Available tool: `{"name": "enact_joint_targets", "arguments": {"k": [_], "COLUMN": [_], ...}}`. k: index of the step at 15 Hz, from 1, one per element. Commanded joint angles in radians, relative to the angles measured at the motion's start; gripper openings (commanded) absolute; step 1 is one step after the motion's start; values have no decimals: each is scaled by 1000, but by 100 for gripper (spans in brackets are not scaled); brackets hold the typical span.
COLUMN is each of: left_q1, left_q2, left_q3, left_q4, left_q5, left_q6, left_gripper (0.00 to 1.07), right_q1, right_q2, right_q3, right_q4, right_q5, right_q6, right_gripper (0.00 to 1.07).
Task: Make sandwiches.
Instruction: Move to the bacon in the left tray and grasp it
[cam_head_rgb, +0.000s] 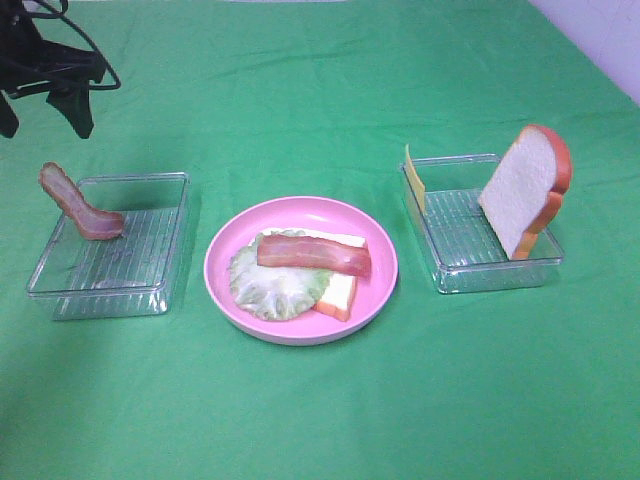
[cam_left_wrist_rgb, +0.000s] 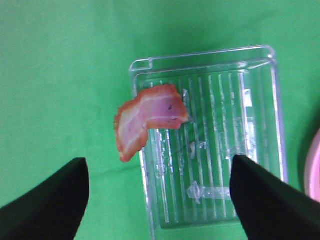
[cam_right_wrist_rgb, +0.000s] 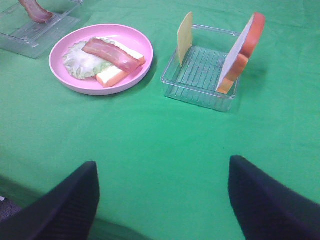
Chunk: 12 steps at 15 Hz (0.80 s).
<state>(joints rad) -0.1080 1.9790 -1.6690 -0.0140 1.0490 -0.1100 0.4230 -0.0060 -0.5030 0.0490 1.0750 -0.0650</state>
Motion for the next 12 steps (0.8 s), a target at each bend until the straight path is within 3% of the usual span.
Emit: {"name": "enact_joint_targets", "arguments": {"k": [1, 6, 9, 12], "left_q1": [27, 27, 27, 27], "left_q2": [40, 123, 152, 154], "left_q3": [0, 0, 0, 0], "left_q4": [2, 23, 23, 23], "left_q5": [11, -6, -36, -78], "left_q6": [-7, -10, -8, -12], "left_gripper": [75, 71, 60, 33], "right_q1": [-1, -1, -1, -1], "right_q2": [-7, -7, -7, -7], "right_q3": [-1, -1, -1, -1], "right_q4": [1, 1, 1, 1], "right_q5": [-14, -14, -14, -14], "right_q6": [-7, -7, -6, -6], "right_gripper": [70, 70, 70, 70]}}
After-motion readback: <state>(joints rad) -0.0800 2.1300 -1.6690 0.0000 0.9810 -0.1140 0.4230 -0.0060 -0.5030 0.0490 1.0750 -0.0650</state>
